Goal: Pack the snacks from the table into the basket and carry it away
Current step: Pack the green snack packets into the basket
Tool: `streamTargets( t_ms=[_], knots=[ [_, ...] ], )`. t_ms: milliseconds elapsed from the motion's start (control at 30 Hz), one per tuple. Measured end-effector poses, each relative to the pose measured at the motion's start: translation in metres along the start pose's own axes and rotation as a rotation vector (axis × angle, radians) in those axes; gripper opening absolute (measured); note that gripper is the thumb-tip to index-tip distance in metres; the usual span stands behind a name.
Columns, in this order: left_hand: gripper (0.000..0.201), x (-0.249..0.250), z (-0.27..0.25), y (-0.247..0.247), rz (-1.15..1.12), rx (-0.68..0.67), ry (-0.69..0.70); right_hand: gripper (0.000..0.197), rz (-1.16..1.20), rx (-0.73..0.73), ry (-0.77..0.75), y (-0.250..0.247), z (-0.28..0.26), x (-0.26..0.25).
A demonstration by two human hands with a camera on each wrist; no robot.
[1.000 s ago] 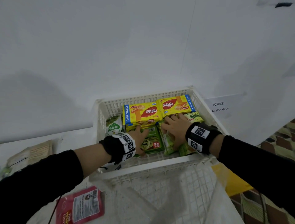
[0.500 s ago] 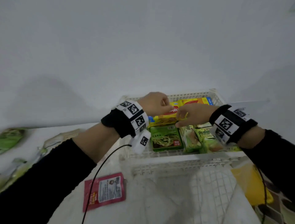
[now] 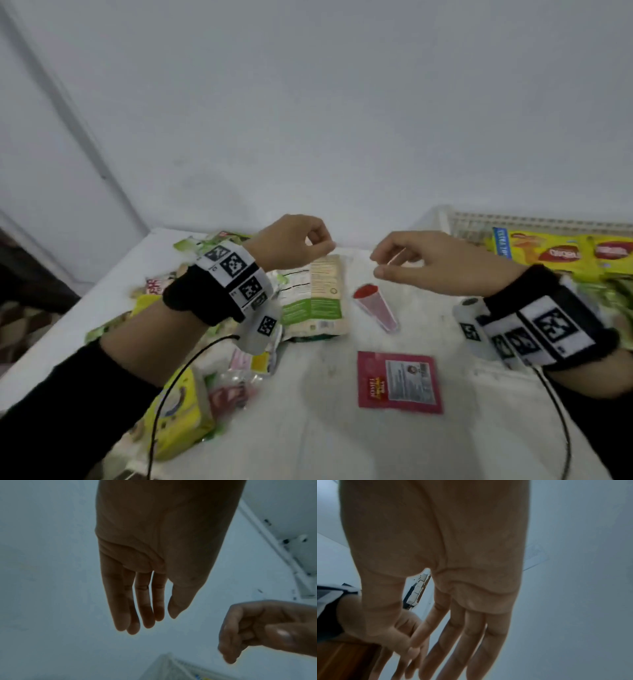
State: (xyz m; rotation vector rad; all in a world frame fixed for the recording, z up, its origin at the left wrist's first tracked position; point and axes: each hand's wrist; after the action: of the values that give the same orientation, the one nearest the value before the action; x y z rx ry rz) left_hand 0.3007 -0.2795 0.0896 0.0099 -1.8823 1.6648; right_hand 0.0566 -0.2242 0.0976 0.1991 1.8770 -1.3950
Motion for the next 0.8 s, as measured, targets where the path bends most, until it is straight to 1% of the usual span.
streamTargets(
  t_ms=[100,233,333,400,433,500,533,567,667,700,733,800],
  knots=[
    [0.021,-0.069,-0.04,0.0,0.019,-0.023,-0.084,0.024,0.095,-0.055,-0.023,0.056,0.038,-0.019],
    [0.019,-0.159,-0.088,0.0,-0.015,-0.038,-0.206,0.018,0.144,-0.097,0.016,0.132,0.089,-0.028],
    [0.012,-0.216,-0.115,-0.001,-0.03,-0.006,-0.254,0.007,0.114,-0.123,0.09,0.179,0.125,-0.03],
    [0.007,-0.243,-0.129,0.001,-0.044,0.013,-0.281,0.004,0.052,-0.09,0.181,0.197,0.148,-0.035],
    [0.006,-0.254,-0.134,0.002,-0.05,0.021,-0.287,0.013,0.016,-0.055,0.233,0.204,0.16,-0.037],
    [0.006,-0.27,-0.139,0.005,-0.06,0.027,-0.279,0.039,-0.057,0.01,0.366,0.212,0.185,-0.041],
    [0.006,-0.274,-0.139,0.007,-0.067,0.028,-0.265,0.043,-0.072,0.02,0.44,0.214,0.198,-0.042],
    [0.005,-0.278,-0.138,0.01,-0.074,0.024,-0.252,0.044,-0.079,0.004,0.5,0.216,0.209,-0.043],
    [0.003,-0.281,-0.124,0.017,-0.085,-0.008,-0.189,0.074,-0.134,-0.022,0.638,0.224,0.238,-0.045],
    [0.005,-0.28,-0.117,0.019,-0.078,-0.025,-0.172,0.079,-0.166,-0.011,0.65,0.228,0.244,-0.046],
    [0.011,-0.278,-0.109,0.021,-0.07,-0.053,-0.169,0.078,-0.192,0.002,0.648,0.232,0.248,-0.046],
    [0.027,-0.273,-0.091,0.025,-0.061,-0.138,-0.2,0.067,-0.211,0.045,0.627,0.235,0.253,-0.046]
  ],
)
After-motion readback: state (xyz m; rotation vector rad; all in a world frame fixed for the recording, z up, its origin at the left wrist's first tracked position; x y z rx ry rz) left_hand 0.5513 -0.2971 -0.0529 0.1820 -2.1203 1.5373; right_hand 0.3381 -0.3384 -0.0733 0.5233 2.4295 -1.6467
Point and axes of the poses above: each hand's wrist, its own z-axis towards the middle knuckle, its own y-axis out of the palm, x = y × z, and after that the axes turned 3 degrees about -x, right-handed
